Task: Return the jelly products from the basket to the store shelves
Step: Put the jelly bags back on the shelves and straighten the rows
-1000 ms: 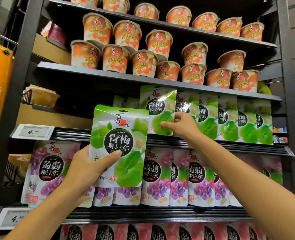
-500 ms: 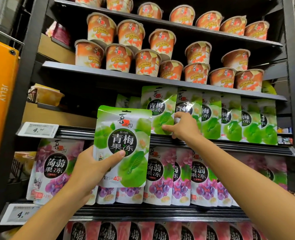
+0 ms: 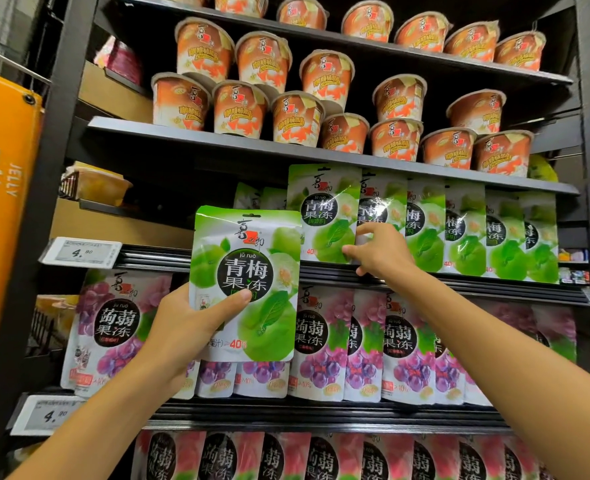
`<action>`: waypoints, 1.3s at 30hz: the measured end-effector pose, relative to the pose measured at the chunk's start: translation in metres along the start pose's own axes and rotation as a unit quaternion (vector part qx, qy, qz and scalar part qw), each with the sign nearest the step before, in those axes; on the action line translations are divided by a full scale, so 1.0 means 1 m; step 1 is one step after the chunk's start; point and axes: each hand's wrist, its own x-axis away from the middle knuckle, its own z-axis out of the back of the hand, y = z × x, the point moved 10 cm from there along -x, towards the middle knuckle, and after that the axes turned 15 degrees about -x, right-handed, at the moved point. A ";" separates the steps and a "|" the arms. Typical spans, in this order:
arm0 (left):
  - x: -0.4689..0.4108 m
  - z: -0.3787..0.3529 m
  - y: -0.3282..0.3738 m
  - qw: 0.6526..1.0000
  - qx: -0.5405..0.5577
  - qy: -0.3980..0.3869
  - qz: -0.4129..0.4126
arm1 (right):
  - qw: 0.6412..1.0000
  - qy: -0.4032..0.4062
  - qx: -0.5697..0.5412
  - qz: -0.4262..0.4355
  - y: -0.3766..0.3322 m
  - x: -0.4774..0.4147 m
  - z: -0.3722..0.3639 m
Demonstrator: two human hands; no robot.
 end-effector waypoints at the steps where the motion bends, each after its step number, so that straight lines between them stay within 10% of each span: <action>1: -0.001 -0.002 0.001 1.000 0.002 -0.002 -0.001 | 1.000 0.001 -0.002 0.006 -0.002 0.001 0.002; 7: -0.007 -0.011 0.010 1.000 0.005 -0.009 -0.007 | 0.991 0.057 -0.036 0.115 -0.036 0.023 0.020; 14: -0.025 -0.018 0.031 0.999 -0.034 -0.002 -0.008 | 0.894 -0.325 -0.306 -0.035 -0.057 0.087 -0.069; 23: -0.072 -0.002 0.069 0.973 -0.213 0.052 -0.078 | 0.908 -0.180 -0.373 -0.069 -0.061 0.053 -0.054; 30: -0.053 -0.030 0.119 0.811 -0.471 0.047 -0.344 | 0.914 -0.131 -0.366 -0.118 -0.061 0.018 -0.066; 39: -0.055 -0.052 0.093 0.803 -0.500 0.045 -0.322 | 0.933 -0.031 -0.355 -0.048 -0.068 -0.005 -0.068</action>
